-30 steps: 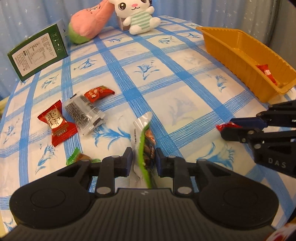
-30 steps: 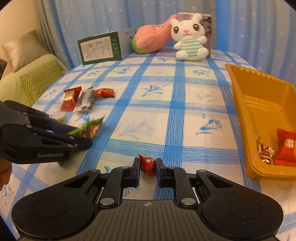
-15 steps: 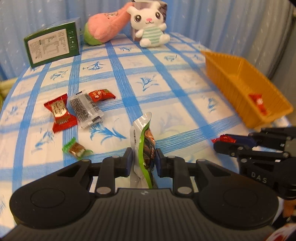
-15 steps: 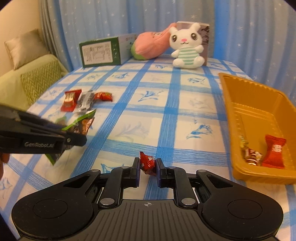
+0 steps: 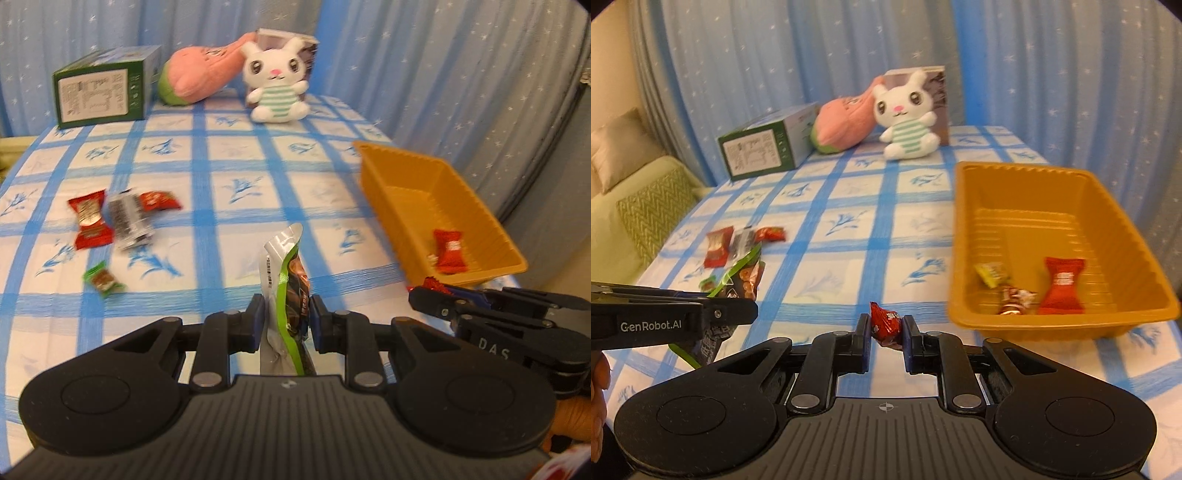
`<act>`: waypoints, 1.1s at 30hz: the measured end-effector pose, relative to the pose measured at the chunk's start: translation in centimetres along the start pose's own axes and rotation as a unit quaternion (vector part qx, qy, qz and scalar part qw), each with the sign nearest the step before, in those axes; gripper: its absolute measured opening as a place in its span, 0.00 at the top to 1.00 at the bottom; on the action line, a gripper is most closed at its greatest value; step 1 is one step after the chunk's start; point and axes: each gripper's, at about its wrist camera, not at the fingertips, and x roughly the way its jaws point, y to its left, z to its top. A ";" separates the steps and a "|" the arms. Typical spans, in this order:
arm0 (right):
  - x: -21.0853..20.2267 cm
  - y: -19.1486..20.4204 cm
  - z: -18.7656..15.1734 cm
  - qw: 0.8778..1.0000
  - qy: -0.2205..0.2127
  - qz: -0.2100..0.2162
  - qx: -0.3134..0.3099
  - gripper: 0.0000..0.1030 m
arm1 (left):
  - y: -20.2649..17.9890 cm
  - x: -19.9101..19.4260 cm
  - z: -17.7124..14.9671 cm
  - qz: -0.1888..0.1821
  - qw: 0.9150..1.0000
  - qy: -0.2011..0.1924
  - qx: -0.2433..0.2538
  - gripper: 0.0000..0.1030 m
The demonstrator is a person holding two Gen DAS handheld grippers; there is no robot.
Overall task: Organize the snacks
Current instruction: 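Carry both snacks over the orange tray and open both grippers to release them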
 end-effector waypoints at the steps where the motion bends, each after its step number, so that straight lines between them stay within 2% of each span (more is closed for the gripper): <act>1: -0.4 -0.4 0.1 1.000 -0.002 -0.003 0.004 0.83 | -0.6 -0.1 0.2 -0.003 1.000 -0.002 0.001 0.78; 18: -4.9 -7.2 1.6 0.996 -0.031 -0.054 0.063 0.83 | -8.4 0.2 3.1 -0.066 0.997 -0.016 0.026 0.78; 33: -5.6 -13.6 4.9 0.991 -0.050 -0.082 0.092 0.83 | -13.4 3.6 6.4 -0.090 0.995 -0.018 0.048 0.78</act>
